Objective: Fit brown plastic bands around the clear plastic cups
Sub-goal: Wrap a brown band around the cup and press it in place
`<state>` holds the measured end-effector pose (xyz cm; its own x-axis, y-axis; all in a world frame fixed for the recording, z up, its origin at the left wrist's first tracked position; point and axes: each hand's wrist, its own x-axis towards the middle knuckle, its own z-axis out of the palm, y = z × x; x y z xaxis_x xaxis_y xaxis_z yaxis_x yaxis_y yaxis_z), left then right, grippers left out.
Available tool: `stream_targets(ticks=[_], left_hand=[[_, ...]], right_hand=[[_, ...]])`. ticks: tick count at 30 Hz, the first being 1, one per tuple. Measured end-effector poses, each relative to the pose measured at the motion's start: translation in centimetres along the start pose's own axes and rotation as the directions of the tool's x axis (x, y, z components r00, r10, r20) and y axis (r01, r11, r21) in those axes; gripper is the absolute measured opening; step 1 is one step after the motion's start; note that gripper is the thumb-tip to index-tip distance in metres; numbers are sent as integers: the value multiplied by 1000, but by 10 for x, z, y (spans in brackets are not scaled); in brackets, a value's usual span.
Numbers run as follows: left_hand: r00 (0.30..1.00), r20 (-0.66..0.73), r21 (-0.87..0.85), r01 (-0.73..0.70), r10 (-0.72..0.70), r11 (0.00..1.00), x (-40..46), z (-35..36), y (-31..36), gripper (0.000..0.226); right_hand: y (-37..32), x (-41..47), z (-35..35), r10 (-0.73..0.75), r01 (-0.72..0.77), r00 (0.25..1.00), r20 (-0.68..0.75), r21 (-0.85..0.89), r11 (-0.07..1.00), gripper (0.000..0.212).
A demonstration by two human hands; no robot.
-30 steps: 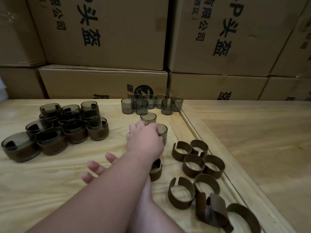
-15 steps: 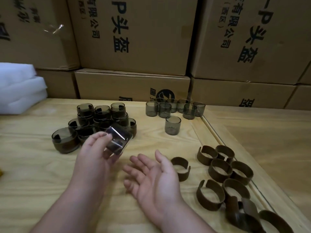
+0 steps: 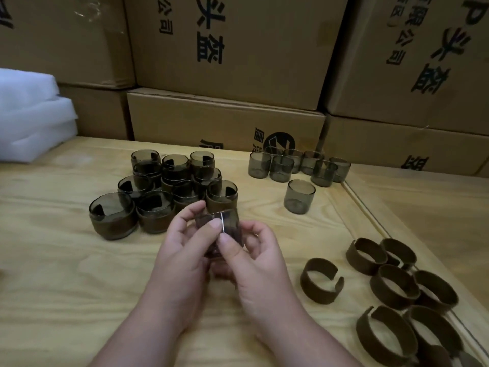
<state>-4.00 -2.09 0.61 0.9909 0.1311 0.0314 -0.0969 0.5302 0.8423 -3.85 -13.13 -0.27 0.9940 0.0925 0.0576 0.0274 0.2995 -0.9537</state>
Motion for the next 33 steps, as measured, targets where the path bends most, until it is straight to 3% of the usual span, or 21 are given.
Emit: stream_targets(ticks=[4, 7, 11, 16, 20, 27, 33], left_hand=[[997, 63, -7, 35, -35, 999, 3, -2, -5, 67], [992, 116, 33, 39, -43, 999, 4, -4, -9, 60], [999, 44, 84, 4, -8, 996, 6, -7, -13, 55], [993, -51, 133, -99, 107, 986, 5, -1, -12, 64], [986, -26, 236, -154, 164, 960, 3, 1, -11, 66], [988, 54, 319, -152, 142, 936, 4, -4, -18, 72], [989, 61, 364, -146, 133, 920, 2, -3, -18, 80]], right_hand=[[0, 0, -3, -49, 50, 998, -32, 15, 999, 47], [-1, -2, -5, -73, 73, 997, -12, 3, 997, 43], [-2, -3, -12, -96, 101, 994, 44, -137, 985, 28], [-9, 6, -23, -167, 173, 985, 46, -295, 940, 37], [-5, 7, -24, -144, 144, 989, 23, -293, 945, 37], [1, 4, -15, -135, 142, 990, 44, -310, 940, 53], [3, 6, -16, -99, 107, 994, 41, -339, 935, 48]])
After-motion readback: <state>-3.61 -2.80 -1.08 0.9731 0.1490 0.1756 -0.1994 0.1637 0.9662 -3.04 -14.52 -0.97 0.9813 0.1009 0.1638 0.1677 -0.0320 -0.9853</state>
